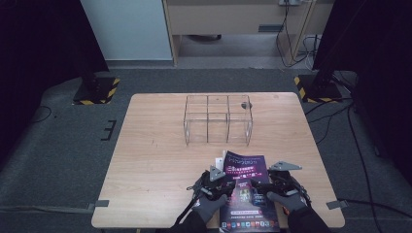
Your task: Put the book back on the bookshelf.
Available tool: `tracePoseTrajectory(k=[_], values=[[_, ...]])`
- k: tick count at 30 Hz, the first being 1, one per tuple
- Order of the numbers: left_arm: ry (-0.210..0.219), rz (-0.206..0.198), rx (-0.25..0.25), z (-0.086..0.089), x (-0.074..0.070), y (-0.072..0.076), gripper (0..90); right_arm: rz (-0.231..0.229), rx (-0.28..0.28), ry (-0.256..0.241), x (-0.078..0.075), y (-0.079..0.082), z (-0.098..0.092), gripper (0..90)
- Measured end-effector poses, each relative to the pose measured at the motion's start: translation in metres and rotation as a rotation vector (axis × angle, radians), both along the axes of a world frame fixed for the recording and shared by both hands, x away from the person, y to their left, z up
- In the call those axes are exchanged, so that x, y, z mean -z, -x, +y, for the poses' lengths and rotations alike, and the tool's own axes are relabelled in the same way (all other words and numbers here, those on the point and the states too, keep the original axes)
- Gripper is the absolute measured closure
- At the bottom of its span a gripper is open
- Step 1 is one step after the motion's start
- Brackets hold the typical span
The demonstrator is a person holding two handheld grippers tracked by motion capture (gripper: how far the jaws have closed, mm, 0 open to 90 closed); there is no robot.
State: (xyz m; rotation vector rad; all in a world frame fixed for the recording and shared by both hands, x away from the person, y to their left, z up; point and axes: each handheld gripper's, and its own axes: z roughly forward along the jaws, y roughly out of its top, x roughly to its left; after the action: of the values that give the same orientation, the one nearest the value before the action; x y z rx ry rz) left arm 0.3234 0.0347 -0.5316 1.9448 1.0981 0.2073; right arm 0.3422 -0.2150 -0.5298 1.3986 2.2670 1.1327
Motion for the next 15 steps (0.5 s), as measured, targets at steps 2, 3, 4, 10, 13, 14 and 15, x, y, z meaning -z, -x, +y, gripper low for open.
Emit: tracePoseTrajectory(k=[2, 3, 4, 10, 13, 14, 15], values=[[0.011, 0.013, -0.005, 0.0, -0.001, 0.0, 64.0, 0.031, 0.018, -0.023, -0.002, -0.001, -0.002, 10.9], [0.012, 0.012, -0.007, 0.0, -0.001, 0.0, 64.9, 0.043, 0.019, -0.028, -0.002, -0.002, -0.004, 9.9], [0.014, 0.01, -0.011, 0.0, -0.002, 0.001, 66.7, 0.058, 0.016, -0.037, -0.002, -0.003, -0.005, 8.4], [0.026, 0.024, -0.006, 0.001, -0.008, 0.0, 74.5, 0.073, -0.006, -0.024, -0.004, -0.003, -0.01, 8.4], [0.04, 0.037, -0.005, 0.001, -0.01, -0.001, 76.2, 0.07, -0.001, -0.021, -0.005, -0.003, -0.01, 10.9], [0.05, 0.044, -0.004, 0.002, -0.012, -0.002, 77.0, 0.065, -0.005, -0.019, -0.005, -0.003, -0.011, 11.5], [0.058, 0.049, 0.0, 0.003, -0.014, -0.002, 78.0, 0.063, -0.006, -0.021, -0.005, -0.003, -0.011, 12.1]])
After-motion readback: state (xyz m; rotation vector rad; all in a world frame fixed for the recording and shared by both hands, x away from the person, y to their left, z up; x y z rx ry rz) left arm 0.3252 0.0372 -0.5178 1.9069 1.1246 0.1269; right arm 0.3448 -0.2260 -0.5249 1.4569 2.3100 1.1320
